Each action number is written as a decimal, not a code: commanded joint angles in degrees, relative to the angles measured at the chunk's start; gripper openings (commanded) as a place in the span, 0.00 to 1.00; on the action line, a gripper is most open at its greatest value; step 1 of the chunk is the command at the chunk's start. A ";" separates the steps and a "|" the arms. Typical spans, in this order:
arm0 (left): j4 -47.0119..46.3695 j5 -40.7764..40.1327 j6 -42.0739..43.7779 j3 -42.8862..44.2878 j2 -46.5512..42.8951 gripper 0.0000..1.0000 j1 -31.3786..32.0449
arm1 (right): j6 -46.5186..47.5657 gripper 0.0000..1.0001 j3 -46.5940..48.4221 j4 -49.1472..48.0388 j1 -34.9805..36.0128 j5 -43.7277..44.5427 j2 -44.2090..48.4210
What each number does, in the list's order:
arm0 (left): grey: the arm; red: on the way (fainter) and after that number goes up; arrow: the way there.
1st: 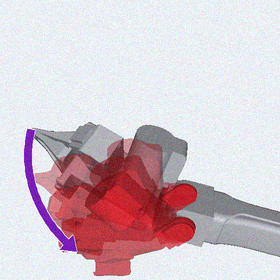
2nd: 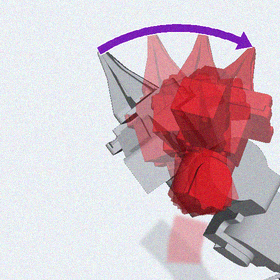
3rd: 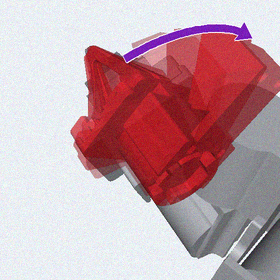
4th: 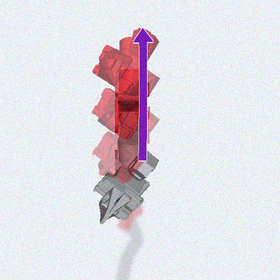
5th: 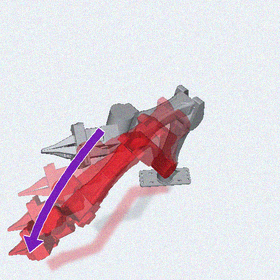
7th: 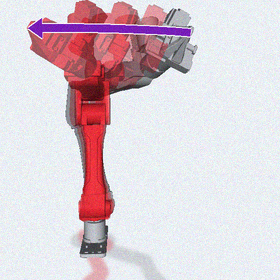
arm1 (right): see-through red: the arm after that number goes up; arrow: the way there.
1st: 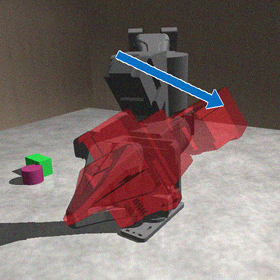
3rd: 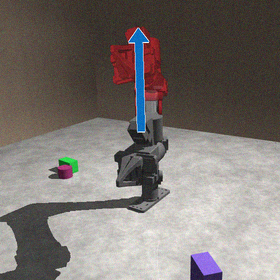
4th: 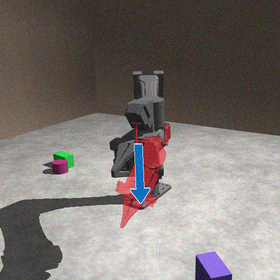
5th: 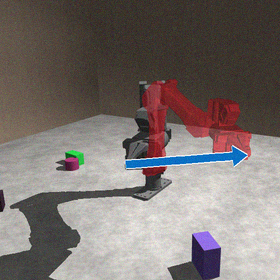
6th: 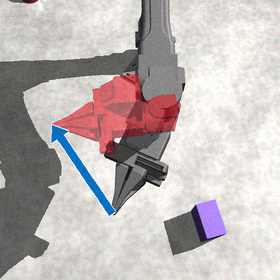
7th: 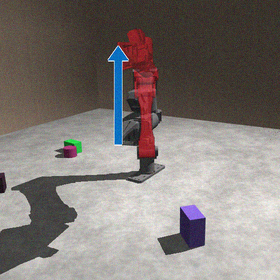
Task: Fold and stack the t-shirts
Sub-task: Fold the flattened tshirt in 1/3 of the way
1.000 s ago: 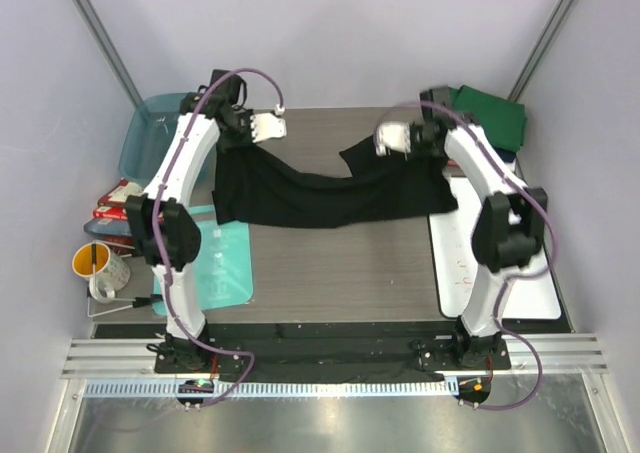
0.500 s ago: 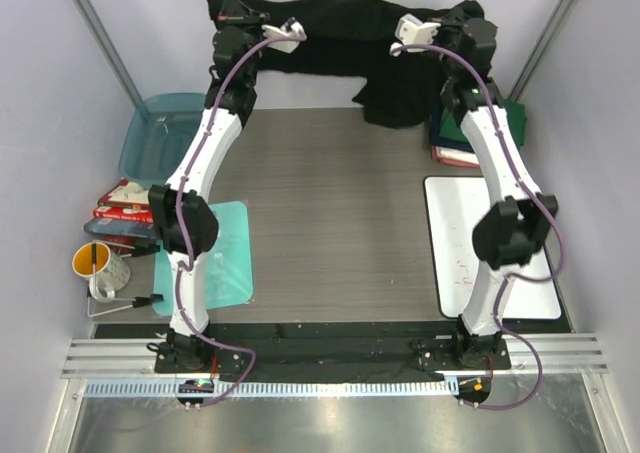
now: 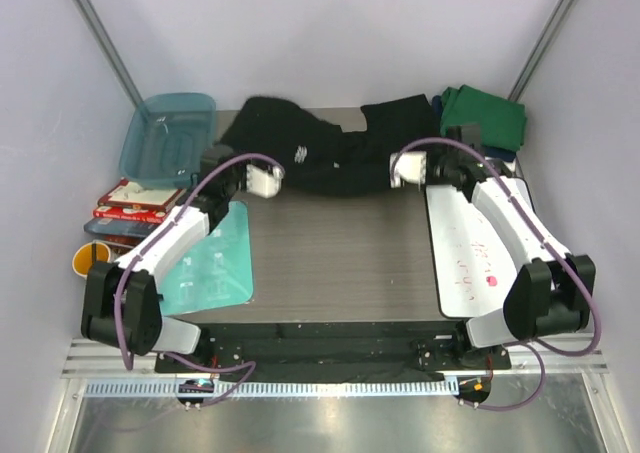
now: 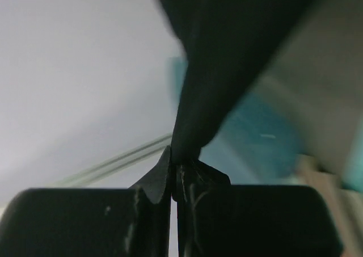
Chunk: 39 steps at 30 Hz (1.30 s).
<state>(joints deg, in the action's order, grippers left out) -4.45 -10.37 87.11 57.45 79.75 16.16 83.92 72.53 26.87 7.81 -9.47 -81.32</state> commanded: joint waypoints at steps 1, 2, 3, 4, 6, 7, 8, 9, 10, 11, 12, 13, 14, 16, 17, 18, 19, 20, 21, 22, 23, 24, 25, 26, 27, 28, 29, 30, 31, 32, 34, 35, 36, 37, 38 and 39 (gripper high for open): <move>24.20 7.56 -1.86 -8.48 2.06 0.00 -3.41 | 7.48 0.01 -8.44 28.71 0.27 -0.90 0.64; 26.40 6.69 -0.99 -8.93 3.47 0.00 -3.59 | 7.83 0.01 -9.16 30.85 0.27 -0.64 0.64; 28.86 6.85 -1.41 -8.33 5.31 0.00 -4.12 | 8.53 0.01 -9.77 34.35 0.36 -0.28 0.37; 33.23 7.46 -2.11 -7.62 6.99 0.00 -5.43 | 8.80 0.02 -10.82 35.34 0.45 -0.19 0.37; 39.92 8.79 -3.08 -4.56 12.00 0.00 -6.32 | 9.85 0.12 -11.27 39.72 1.06 0.77 -0.07; 44.31 9.05 -3.87 -3.84 13.32 0.00 -6.41 | 9.86 0.19 -11.45 41.05 1.41 1.30 -0.85; 46.79 9.40 -3.62 -3.14 15.33 0.00 -6.41 | 9.86 0.30 -11.45 42.63 1.76 2.00 -1.29; 49.42 9.58 -3.01 -2.35 15.87 0.00 -6.41 | 9.42 0.48 -11.54 45.17 2.20 3.40 -1.73; 50.06 9.58 -2.65 -2.08 16.40 0.00 -6.41 | 8.81 0.56 -11.54 46.42 2.73 4.37 -2.26; 51.28 9.41 -1.86 -1.73 17.10 0.04 -6.41 | 8.28 0.61 -11.71 47.65 2.99 5.86 -2.96; 55.12 9.84 -1.60 -0.25 17.46 0.13 -6.41 | 7.93 0.72 -11.80 49.31 3.08 6.31 -3.23; 57.77 10.10 -0.46 0.81 17.90 0.43 -6.41 | 7.84 0.74 -11.97 50.02 3.08 6.66 -3.32; 59.89 10.11 -0.19 1.86 18.25 0.48 -6.41 | 7.66 0.77 -11.98 50.38 3.08 6.75 -3.06; 66.48 9.49 1.38 5.03 19.48 0.62 -6.41 | 7.84 0.81 -12.06 50.47 3.17 6.93 -2.62; 68.41 9.14 1.48 7.65 19.92 0.67 -6.41 | 7.84 0.82 -11.98 50.12 3.09 7.01 -2.27; 72.09 8.97 1.74 9.24 20.53 0.71 -6.32 | 7.66 0.82 -11.89 49.16 3.08 7.36 -1.92; 73.95 9.49 2.01 11.00 20.71 0.80 -6.41 | 7.14 0.82 -11.10 48.37 3.08 7.10 -2.00; 76.23 9.93 2.45 15.63 20.80 0.86 -6.41 | 6.44 0.82 -10.31 47.49 3.08 7.01 -2.26; 79.73 10.19 2.80 18.11 21.15 0.90 -6.67 | 3.91 0.82 -9.44 44.79 3.08 6.93 -3.57; 80.47 12.28 2.71 20.66 21.33 0.92 -6.76 | 2.14 0.81 -7.08 43.63 3.08 6.67 -4.63; 80.65 12.91 1.50 25.56 21.76 0.93 -6.85 | 0.73 0.80 -5.57 42.40 2.91 6.58 -5.68; 80.13 13.70 0.87 27.87 22.20 0.93 -7.11 | -5.37 0.78 -4.25 36.82 2.73 6.40 -6.91; 79.34 14.58 0.52 29.89 23.34 0.93 -7.28 | -7.09 0.77 -1.02 35.11 2.21 5.18 -9.45; 77.50 14.42 -1.40 32.09 24.05 0.93 -7.55 | -8.67 0.75 0.49 33.44 1.60 5.26 -11.13; 71.83 13.72 -2.20 32.37 24.58 0.93 -7.64 | -14.34 0.71 2.68 27.85 1.42 6.04 -14.01; 68.47 11.36 -2.82 32.11 26.06 0.93 -7.72 | -15.53 0.69 4.18 26.75 1.07 6.05 -16.13; 64.34 10.82 -2.65 31.59 26.95 0.93 -7.73 | -17.02 0.63 5.59 26.04 0.89 6.40 -17.80; 63.78 9.24 -2.13 31.76 27.82 0.93 -8.07 | -18.60 0.59 8.56 24.99 0.80 6.66 -19.39; 63.60 8.88 -2.03 32.02 29.57 0.93 -8.16 | -20.97 0.56 9.90 25.07 0.71 6.31 -22.45; 64.12 9.23 -2.03 32.80 30.29 0.93 -8.43 | -21.51 0.46 11.21 25.24 0.62 6.14 -23.44; 65.26 9.93 -1.33 33.51 31.26 0.91 -8.69 | -21.61 0.30 13.68 25.51 0.62 5.70 -25.11; 64.83 10.19 -1.07 33.17 31.78 0.91 -8.87 | -21.26 0.18 14.21 25.42 0.62 5.78 -25.55; 64.22 10.20 -0.80 32.82 31.96 0.88 -8.96 | -20.82 0.13 14.56 25.25 0.62 6.13 -25.90; 63.69 10.20 -0.45 32.38 32.31 0.84 -8.96 | -20.38 0.09 14.74 24.90 0.54 6.66 -26.26; 61.25 9.93 -0.36 31.42 32.92 0.81 -8.96 | -20.55 0.04 14.74 23.15 0.54 7.97 -27.22; 59.40 9.58 -0.80 30.88 33.19 0.76 -8.96 | -20.99 0.03 14.92 22.09 0.45 8.42 -27.66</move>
<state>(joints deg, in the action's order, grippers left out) 60.01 -0.01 85.97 89.30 113.43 7.62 65.54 84.53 52.49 8.36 -3.25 -108.31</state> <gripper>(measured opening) 0.823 0.076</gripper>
